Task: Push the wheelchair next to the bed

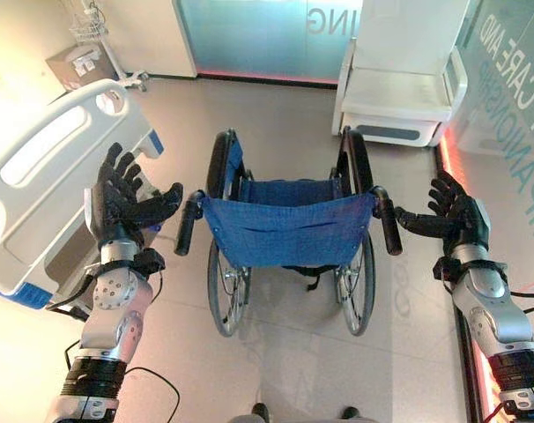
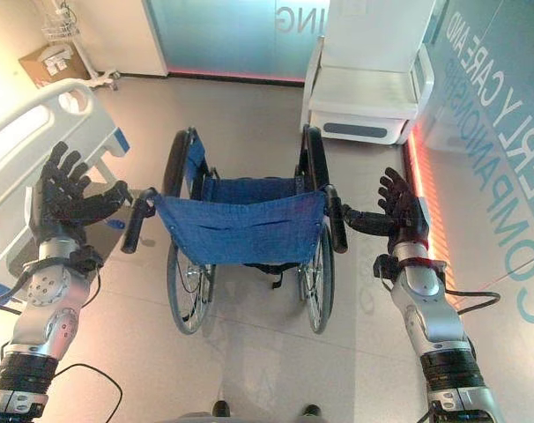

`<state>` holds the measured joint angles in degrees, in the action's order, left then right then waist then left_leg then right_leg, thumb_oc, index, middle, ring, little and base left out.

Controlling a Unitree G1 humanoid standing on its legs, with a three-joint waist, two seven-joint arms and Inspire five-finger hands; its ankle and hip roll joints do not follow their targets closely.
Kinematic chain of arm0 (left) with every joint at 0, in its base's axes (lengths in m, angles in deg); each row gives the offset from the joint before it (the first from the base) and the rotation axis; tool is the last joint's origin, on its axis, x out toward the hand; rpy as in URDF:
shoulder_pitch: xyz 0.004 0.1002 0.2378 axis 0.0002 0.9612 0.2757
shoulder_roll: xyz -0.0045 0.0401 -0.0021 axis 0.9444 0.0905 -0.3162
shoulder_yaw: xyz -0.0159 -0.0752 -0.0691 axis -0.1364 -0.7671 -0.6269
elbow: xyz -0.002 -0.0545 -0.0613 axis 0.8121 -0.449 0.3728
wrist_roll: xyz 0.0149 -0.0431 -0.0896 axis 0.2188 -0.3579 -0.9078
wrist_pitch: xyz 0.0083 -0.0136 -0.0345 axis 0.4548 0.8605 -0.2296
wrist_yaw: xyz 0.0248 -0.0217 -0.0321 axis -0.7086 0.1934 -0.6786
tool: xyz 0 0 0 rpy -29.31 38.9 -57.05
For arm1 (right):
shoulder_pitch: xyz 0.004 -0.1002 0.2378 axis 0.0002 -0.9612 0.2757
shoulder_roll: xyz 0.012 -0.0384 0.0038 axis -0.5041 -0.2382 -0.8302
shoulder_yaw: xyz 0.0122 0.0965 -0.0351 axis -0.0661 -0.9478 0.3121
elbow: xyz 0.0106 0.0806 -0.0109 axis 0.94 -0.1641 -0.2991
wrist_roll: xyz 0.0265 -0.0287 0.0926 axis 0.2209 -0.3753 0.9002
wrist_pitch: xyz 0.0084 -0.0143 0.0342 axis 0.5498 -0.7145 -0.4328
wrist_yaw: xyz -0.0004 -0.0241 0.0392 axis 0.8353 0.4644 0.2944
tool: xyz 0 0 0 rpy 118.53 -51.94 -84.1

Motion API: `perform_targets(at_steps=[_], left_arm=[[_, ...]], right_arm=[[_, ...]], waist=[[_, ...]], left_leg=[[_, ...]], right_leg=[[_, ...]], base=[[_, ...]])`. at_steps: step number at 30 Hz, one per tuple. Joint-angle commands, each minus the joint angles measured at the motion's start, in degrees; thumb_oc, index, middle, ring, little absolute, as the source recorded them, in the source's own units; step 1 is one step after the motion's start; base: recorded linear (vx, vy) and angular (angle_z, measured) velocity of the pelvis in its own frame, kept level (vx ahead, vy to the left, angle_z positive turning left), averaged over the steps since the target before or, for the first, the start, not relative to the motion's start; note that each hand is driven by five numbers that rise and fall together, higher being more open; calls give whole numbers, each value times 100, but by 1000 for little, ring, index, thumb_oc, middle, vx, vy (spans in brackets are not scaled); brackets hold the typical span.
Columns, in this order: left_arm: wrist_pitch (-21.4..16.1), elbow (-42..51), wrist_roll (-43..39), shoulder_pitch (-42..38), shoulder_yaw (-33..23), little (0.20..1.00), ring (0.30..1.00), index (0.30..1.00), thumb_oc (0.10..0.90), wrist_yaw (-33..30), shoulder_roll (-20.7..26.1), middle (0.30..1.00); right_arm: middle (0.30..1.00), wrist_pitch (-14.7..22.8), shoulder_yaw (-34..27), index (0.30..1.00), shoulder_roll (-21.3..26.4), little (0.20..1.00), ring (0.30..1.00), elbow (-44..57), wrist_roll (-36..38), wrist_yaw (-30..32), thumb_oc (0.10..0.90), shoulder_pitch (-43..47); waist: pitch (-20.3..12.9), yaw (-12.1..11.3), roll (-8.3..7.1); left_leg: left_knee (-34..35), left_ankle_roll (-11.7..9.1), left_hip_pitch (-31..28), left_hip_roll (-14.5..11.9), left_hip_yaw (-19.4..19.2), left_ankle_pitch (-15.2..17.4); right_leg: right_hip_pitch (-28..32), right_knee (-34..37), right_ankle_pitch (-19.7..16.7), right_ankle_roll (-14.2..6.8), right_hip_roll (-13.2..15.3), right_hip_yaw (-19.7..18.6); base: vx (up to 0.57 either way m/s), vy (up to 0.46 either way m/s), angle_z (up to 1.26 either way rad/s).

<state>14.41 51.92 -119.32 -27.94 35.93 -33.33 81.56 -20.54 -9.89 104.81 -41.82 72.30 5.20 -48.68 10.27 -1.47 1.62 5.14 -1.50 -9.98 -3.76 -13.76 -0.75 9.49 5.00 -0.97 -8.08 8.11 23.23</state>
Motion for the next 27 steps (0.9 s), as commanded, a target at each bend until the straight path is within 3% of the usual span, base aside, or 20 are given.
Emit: perform_targets(at_steps=[1, 5, 12, 17, 23, 27], left_arm=[[-531, 530, 159, -177, -321, 900, 900, 900, 800, 207, 382, 900], [-469, 636, 79, -118, -308, 900, 900, 900, 800, 330, 378, 900], [-287, 733, 58, -2, -326, 900, 900, 900, 800, 570, 370, 900], [34, 751, 348, 137, -386, 900, 900, 900, 800, 836, 485, 900], [456, 704, 890, 432, -571, 900, 900, 900, 800, 1185, 860, 900], [595, 661, 1063, 458, -556, 900, 900, 900, 800, 1283, 982, 900]], right_arm=[[900, 443, -252, 900, 114, 900, 900, 759, -179, -289, 800, 343], [900, 278, -182, 900, 142, 900, 900, 849, -190, -436, 800, 260], [900, 319, -105, 900, 136, 900, 900, 884, -137, -537, 800, 196], [900, 267, -136, 900, 165, 900, 900, 1070, -107, -686, 800, 153], [900, -135, -182, 900, 423, 900, 900, 1198, -577, -984, 800, -120], [900, -193, -124, 900, 505, 900, 900, 1038, -727, -1055, 800, -171]], waist=[[-401, -31, -188], [-390, -45, -201], [-374, -83, -230], [-346, -100, -231], [-311, -120, -200], [-304, -130, -191]], left_leg=[[-252, -2, 77, 156, -202, 397], [-251, 9, 86, 163, -216, 389], [-278, 8, 95, 158, -243, 383], [-308, 2, 128, 156, -267, 379], [-332, 6, 182, 164, -292, 361], [-324, 8, 193, 165, -293, 348]], right_leg=[[-137, -581, 415, 125, 34, -215], [-156, -593, 403, 122, 30, -195], [-155, -601, 386, 121, 21, -147], [-182, -617, 377, 110, 24, -127], [-223, -628, 364, 97, 33, -106], [-225, -622, 356, 91, 31, -90]], base=[[0, 0, 0], [0, 0, 0], [0, 0, 0], [0, 0, 0], [0, 0, 0], [0, 0, 0]])
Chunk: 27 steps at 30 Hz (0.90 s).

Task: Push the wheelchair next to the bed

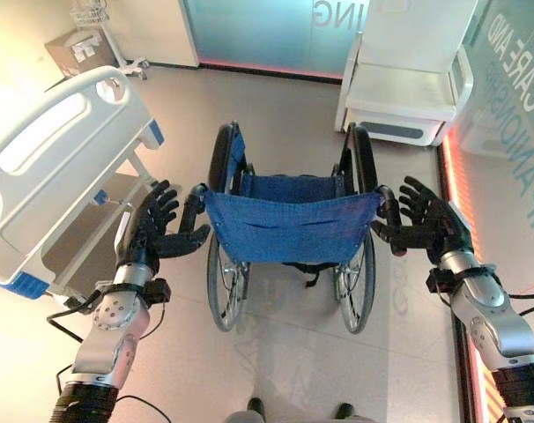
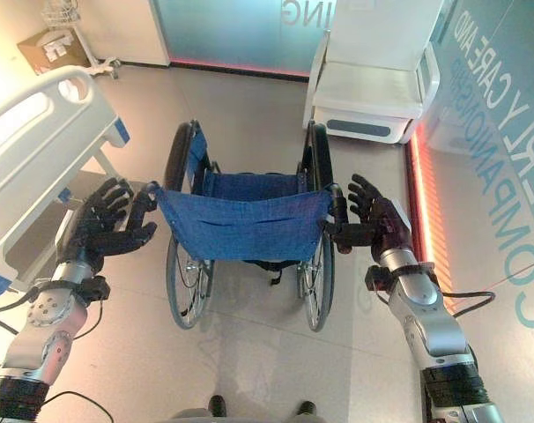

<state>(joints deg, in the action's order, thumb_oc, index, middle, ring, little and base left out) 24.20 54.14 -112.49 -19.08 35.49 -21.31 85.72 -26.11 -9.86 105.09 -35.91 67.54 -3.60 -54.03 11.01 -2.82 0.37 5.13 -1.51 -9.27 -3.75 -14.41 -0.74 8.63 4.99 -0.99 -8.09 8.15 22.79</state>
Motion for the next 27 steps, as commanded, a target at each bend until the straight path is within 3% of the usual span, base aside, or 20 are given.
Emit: perform_targets(at_steps=[1, 8, 18, 22, 27], left_arm=[[-314, 386, 484, -451, -472, 900, 900, 900, 800, 121, 639, 900], [-194, 151, 865, -588, -376, 900, 900, 900, 800, -101, 850, 900], [-220, -279, 342, -1231, 34, 900, 900, 900, 800, -317, 937, 900], [-233, -381, 175, -1574, 226, 900, 900, 900, 800, -316, 980, 900], [-88, -486, 113, -2197, 606, 900, 900, 900, 800, -246, 1095, 900]], right_arm=[[900, 305, -73, 900, 505, 900, 900, 369, -292, -188, 800, 388], [900, 130, 160, 900, 618, 900, 900, 57, -401, -260, 800, 580], [900, -147, 698, 900, 699, 900, 900, -463, -279, 15, 800, 1339], [900, -384, 911, 900, 715, 900, 900, -631, -207, 200, 800, 1745], [900, -1043, 1254, 900, 902, 900, 900, -1038, -383, 196, 800, 2467]], waist=[[-372, 1, -64], [-346, -8, -52], [-345, -19, -73], [-369, -24, -75], [-365, -28, -83]], left_leg=[[-327, 13, 123, 171, -223, 345], [-330, -7, 100, 169, -222, 342], [-367, -26, 93, 169, -178, 343], [-373, -34, 99, 173, -162, 339], [-379, -41, 61, 189, -133, 358]], right_leg=[[-132, -613, 354, 95, 25, -44], [-100, -602, 351, 87, 26, -28], [-69, -622, 370, 112, 14, -25], [-68, -611, 357, 128, 10, -17], [-26, -632, 390, 133, 4, -7]], base=[[0, 0, 0], [0, 0, 0], [0, 0, 0], [0, 0, 0], [0, 0, 0]])
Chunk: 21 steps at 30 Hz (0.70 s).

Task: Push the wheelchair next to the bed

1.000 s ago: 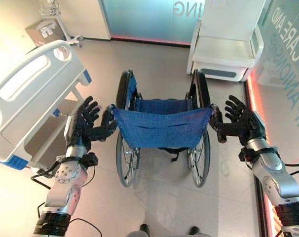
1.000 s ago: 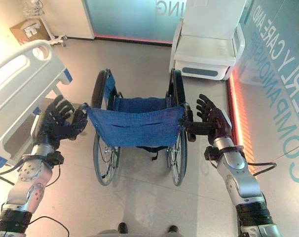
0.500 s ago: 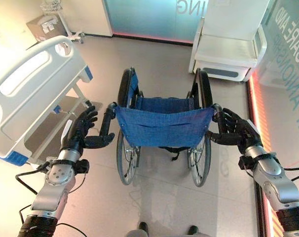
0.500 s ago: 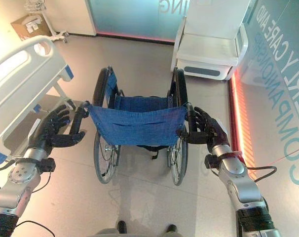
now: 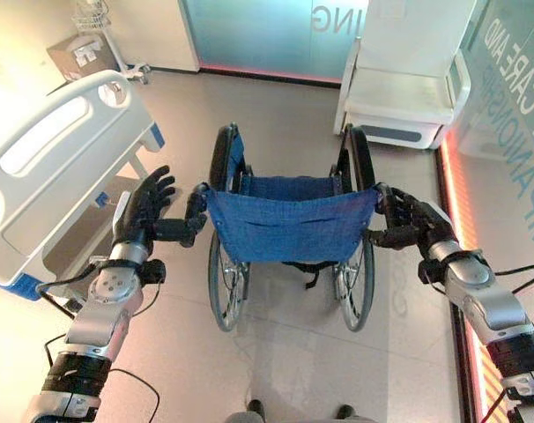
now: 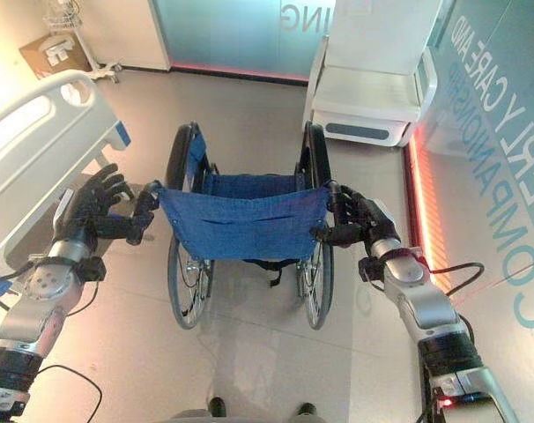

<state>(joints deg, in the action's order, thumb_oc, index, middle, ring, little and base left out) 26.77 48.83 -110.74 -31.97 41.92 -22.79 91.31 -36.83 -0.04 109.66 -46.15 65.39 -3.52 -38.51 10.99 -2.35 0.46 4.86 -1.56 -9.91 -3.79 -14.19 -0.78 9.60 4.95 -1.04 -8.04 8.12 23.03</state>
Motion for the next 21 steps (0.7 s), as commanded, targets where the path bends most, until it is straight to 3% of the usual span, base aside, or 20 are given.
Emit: perform_targets(at_steps=[1, 6, 8, 14, 21], left_arm=[[-292, 21, -71, -1019, 20, 900, 900, 900, 800, -65, 574, 900], [112, -257, 22, -1587, 388, 900, 900, 900, 800, 190, 705, 900], [469, -505, 131, -1906, 645, 900, 900, 900, 800, 345, 802, 900], [869, -1176, 232, -2380, 1037, 900, 900, 900, 800, 469, 937, 900], [1082, -1436, 855, -2397, 1039, 900, 900, 900, 800, 324, 1286, 900]], right_arm=[[900, -90, 325, 900, 504, 900, 900, -101, -193, 137, 800, 1044], [900, -633, 713, 900, 750, 900, 900, -632, -340, -171, 800, 1700], [900, -938, 980, 900, 866, 900, 900, -953, -467, -381, 800, 2037], [900, -1246, 1462, 900, 971, 900, 900, -1536, -862, -568, 800, 2566], [900, -1404, 1538, 900, 1247, 900, 900, -1619, -1556, -721, 800, 2710]], waist=[[-370, -76, -97], [-396, -85, -115], [-409, -86, -112], [-436, -87, -106], [-398, -101, -106]], left_leg=[[-351, -36, 125, 195, -154, 362], [-370, -49, 121, 201, -163, 364], [-365, -46, 118, 207, -158, 349], [-370, -32, 144, 218, -151, 329], [-364, -15, 160, 233, -132, 326]], right_leg=[[-122, -632, 398, 129, 6, -28], [-109, -644, 408, 133, -2, -14], [-102, -638, 402, 132, -3, -22], [-117, -608, 382, 143, -23, -72], [-133, -605, 391, 154, -44, -113]], base=[[0, 0, 0], [0, 0, 0], [0, 0, 0], [0, 0, 0], [0, 0, 0]])
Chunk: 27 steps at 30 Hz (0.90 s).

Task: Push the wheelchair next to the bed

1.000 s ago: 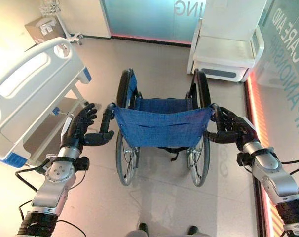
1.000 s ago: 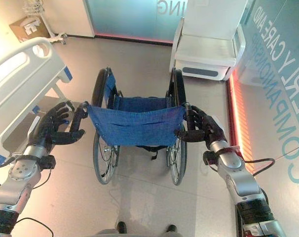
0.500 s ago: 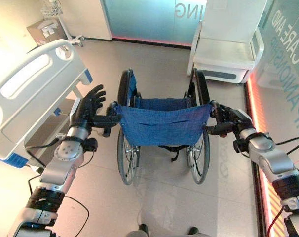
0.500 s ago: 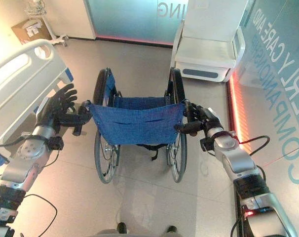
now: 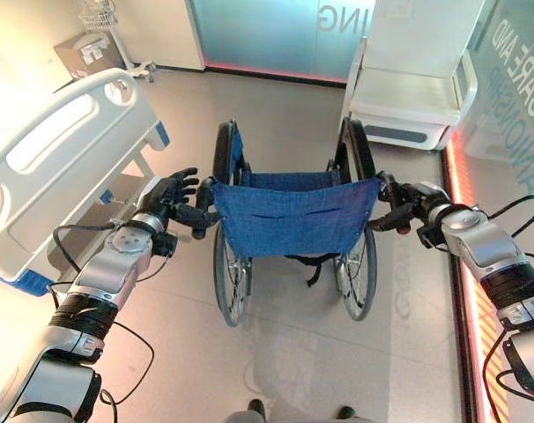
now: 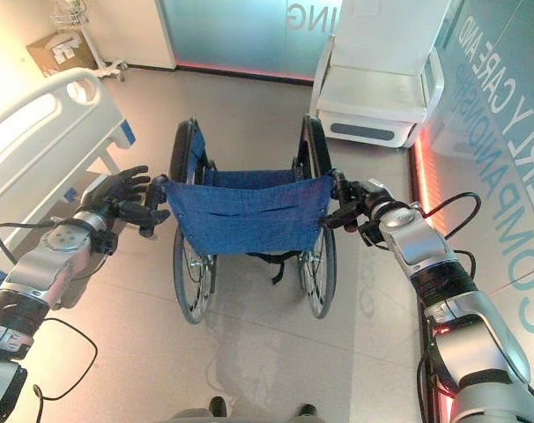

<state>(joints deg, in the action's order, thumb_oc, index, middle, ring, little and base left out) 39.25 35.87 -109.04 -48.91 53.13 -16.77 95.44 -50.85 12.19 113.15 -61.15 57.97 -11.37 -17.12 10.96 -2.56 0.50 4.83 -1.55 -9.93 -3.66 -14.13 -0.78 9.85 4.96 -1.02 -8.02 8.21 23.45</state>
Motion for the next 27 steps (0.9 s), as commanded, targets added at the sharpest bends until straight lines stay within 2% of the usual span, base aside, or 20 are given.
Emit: perform_targets(at_steps=[1, 4, 8, 10, 13, 17, 22, 26, 27], left_arm=[[-158, -156, 815, -673, -94, 900, 900, 900, 800, -295, 937, 900], [-58, -149, 1207, -618, -129, 900, 900, 900, 800, -351, 1050, 900], [318, -97, 1939, -515, -173, 900, 900, 900, 800, -380, 1266, 900], [412, -86, 2004, -520, -158, 900, 900, 900, 800, -337, 1280, 900], [647, -24, 1880, -488, -175, 900, 900, 900, 800, -362, 1186, 900], [881, -81, 1653, -466, -195, 900, 900, 900, 800, -496, 978, 900], [1390, -432, 1213, -467, -187, 900, 900, 900, 800, -514, 535, 900], [1637, -747, 1084, -553, -117, 900, 900, 900, 800, -580, 328, 900], [1848, -1030, 1122, -640, -47, 900, 900, 900, 800, -567, 236, 900]], right_arm=[[900, -11, 297, 900, 954, 900, 900, -70, -925, 34, 800, 565], [900, -90, 246, 900, 1046, 900, 900, 43, -1034, -29, 800, 545], [900, -291, 100, 900, 1140, 900, 900, 330, -1138, -99, 800, 417], [900, -375, 90, 900, 1115, 900, 900, 374, -1144, -112, 800, 432], [900, -470, 39, 900, 1029, 900, 900, 484, -1044, -138, 800, 374], [900, -380, 42, 900, 853, 900, 900, 449, -902, -8, 800, 335], [900, -381, 83, 900, 545, 900, 900, 449, -903, 134, 800, 372], [900, -424, 174, 900, 449, 900, 900, 368, -952, 186, 800, 483], [900, -462, 261, 900, 408, 900, 900, 290, -986, 200, 800, 596]], waist=[[-388, -84, -110], [-378, -87, -116], [-327, -90, -122], [-315, -93, -125], [-279, -111, -129], [-281, -135, -145], [-280, -135, -156], [-268, -120, -151], [-269, -107, -153]], left_leg=[[-364, -14, 171, 224, -137, 329], [-367, -13, 192, 234, -125, 325], [-391, -10, 222, 233, -115, 327], [-397, -5, 229, 241, -99, 328], [-404, -6, 247, 245, -96, 325], [-405, 4, 248, 261, -67, 329], [-437, 4, 247, 269, -43, 323], [-459, 11, 254, 272, -43, 325], [-474, 15, 252, 278, -45, 329]], right_leg=[[-162, -607, 394, 151, -56, -156], [-169, -600, 397, 150, -63, -162], [-193, -629, 409, 147, -70, -162], [-198, -637, 413, 151, -73, -169], [-204, -653, 417, 147, -73, -133], [-192, -657, 423, 149, -78, -109], [-176, -671, 418, 155, -86, -91], [-189, -691, 422, 162, -92, -97], [-188, -696, 421, 163, -94, -100]], base=[[0, 0, 0], [0, 0, 0], [0, 0, 0], [0, 0, 0], [0, 0, 0], [0, 0, 0], [2, -2, 1], [0, -3, 1], [4, -6, 4]])
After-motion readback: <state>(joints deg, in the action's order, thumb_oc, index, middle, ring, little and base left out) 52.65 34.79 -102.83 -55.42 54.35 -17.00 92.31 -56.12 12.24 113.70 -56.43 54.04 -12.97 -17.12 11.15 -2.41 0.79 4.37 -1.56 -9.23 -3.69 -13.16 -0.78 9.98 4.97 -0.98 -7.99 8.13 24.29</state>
